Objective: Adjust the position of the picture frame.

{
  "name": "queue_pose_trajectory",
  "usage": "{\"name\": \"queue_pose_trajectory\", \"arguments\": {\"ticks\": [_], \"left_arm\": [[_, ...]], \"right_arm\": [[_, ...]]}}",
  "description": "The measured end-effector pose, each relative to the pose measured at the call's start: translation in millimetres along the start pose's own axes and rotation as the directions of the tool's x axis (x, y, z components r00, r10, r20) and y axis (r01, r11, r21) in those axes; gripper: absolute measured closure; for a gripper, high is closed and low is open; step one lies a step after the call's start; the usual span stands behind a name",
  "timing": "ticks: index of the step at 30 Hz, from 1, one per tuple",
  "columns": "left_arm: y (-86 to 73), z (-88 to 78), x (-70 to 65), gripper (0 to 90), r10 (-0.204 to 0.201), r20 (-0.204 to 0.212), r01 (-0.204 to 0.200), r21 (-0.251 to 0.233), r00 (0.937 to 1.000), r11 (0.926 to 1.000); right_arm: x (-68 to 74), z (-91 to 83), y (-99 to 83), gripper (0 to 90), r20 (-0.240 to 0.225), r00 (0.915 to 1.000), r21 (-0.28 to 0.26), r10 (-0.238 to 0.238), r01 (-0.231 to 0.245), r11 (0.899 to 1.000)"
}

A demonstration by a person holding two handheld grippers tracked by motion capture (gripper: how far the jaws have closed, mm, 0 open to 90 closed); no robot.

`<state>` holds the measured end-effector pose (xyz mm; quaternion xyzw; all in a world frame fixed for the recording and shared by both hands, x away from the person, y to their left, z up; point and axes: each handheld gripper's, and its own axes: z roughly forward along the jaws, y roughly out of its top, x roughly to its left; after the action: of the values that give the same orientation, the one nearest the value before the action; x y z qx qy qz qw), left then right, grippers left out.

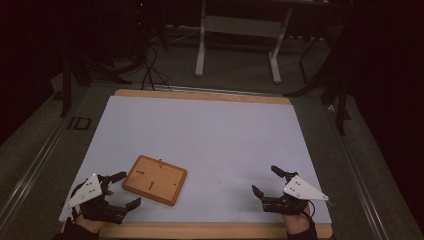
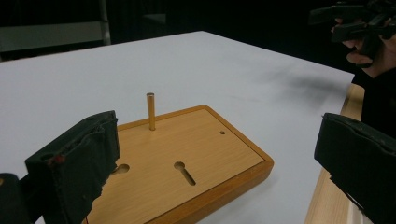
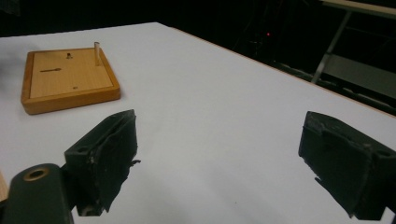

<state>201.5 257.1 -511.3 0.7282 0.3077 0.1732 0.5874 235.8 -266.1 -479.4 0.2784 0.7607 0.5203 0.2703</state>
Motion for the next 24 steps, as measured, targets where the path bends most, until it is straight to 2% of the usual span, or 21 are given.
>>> {"name": "queue_pose_trajectory", "arguments": {"ticks": [4, 5, 6, 7, 10, 15, 19, 20, 22, 24], "left_arm": [[-0.1, 0.1, -0.3, 0.6, 0.008, -0.012, -0.008, 0.004, 0.9999, 1.0000], [0.4, 0.4, -1.2, 0.6, 0.016, -0.011, -0.016, 0.007, 0.9998, 0.9999], [0.7, 0.5, -1.9, 0.6, 0.020, -0.008, -0.020, 0.008, 0.9998, 0.9998], [1.0, 1.1, -2.4, 0.7, 0.021, -0.002, -0.021, 0.010, 0.9998, 0.9997], [3.6, 3.6, -3.6, 0.6, 0.020, 0.011, -0.020, 0.014, 0.9997, 0.9997], [10.3, 8.2, -2.7, 0.7, 0.017, 0.018, -0.017, 0.000, 0.9997, 0.9999], [11.7, 14.1, -1.6, 0.7, 0.013, 0.024, -0.013, 0.021, 0.9996, 0.9997], [12.1, 15.2, -1.2, 1.4, 0.014, 0.028, -0.015, 0.029, 0.9995, 0.9995], [14.0, 17.6, 0.4, 1.5, 0.004, 0.033, -0.005, 0.031, 0.9995, 0.9995], [17.0, 19.9, 3.8, 4.4, 0.010, 0.034, -0.011, 0.036, 0.9994, 0.9993]], "right_arm": [[1.1, 2.1, -0.7, 11.1, -0.010, 0.9999, 0.003, -0.004, 0.004, 1.000], [1.0, 2.6, -0.5, 11.1, -0.028, 0.9996, 0.003, 0.001, -0.001, 1.000], [2.6, 3.3, -0.5, 11.0, -0.032, 0.9995, -0.007, 0.005, -0.005, 1.000], [2.8, 2.7, -0.4, 10.6, -0.054, 0.9985, -0.017, 0.009, -0.010, 1.000], [4.3, 0.9, 1.9, 10.6, -0.070, 0.9974, -0.055, 0.018, -0.022, 0.998], [5.4, -1.2, 4.0, 10.6, -0.075, 0.9969, -0.086, 0.024, -0.030, 0.996], [5.9, -1.0, 4.8, 10.6, -0.071, 0.9971, -0.088, 0.027, -0.033, 0.996], [6.6, -0.8, 5.3, 10.6, -0.058, 0.9980, -0.085, 0.025, -0.030, 0.996], [6.7, -0.6, 5.5, 10.7, -0.065, 0.9976, -0.084, 0.026, -0.031, 0.996], [7.4, -0.2, 5.7, 10.6, -0.060, 0.9978, -0.085, 0.026, -0.031, 0.996]]}}
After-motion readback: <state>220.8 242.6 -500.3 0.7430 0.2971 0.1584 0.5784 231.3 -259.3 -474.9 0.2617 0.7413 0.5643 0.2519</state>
